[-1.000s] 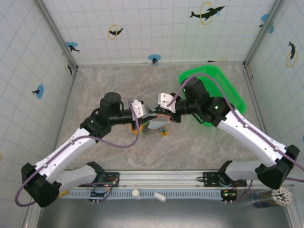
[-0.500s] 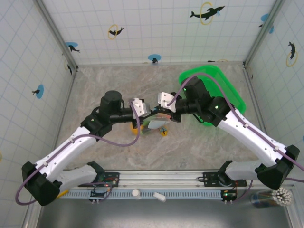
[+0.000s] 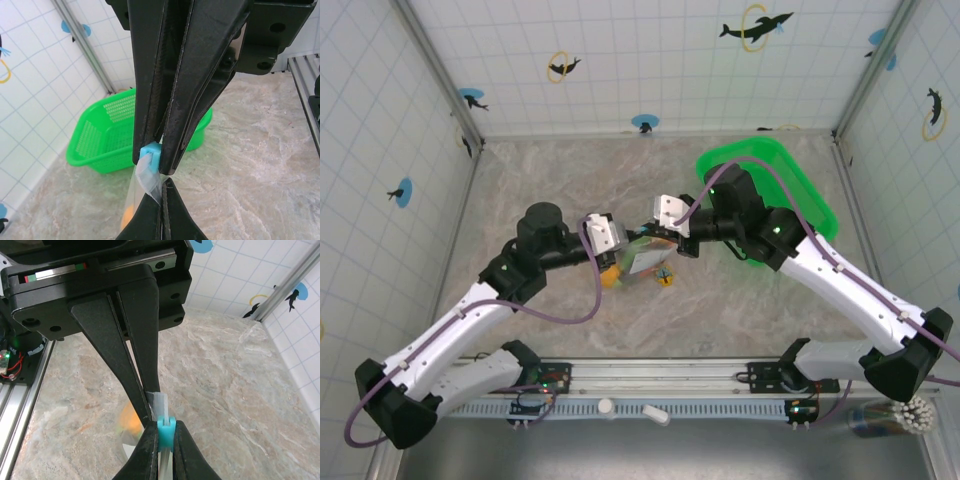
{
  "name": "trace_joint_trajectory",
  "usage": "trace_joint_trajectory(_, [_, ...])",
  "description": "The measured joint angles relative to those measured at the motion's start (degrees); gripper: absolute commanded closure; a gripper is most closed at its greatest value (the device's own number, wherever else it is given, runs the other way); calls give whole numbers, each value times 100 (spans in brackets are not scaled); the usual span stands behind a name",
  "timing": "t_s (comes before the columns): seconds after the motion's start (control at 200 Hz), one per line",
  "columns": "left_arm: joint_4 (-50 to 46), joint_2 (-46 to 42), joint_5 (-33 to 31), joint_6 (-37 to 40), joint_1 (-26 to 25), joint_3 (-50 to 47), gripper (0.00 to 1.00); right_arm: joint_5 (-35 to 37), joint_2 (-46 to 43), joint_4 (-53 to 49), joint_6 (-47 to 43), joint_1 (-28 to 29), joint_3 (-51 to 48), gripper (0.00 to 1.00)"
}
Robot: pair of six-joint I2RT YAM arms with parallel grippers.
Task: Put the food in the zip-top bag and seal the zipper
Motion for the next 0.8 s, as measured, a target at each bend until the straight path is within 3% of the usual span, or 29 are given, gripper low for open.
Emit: trace_joint_trajectory(0.801, [402,-573,-367,-256,109,-295,100,496,-94,197,103,-236,-216,100])
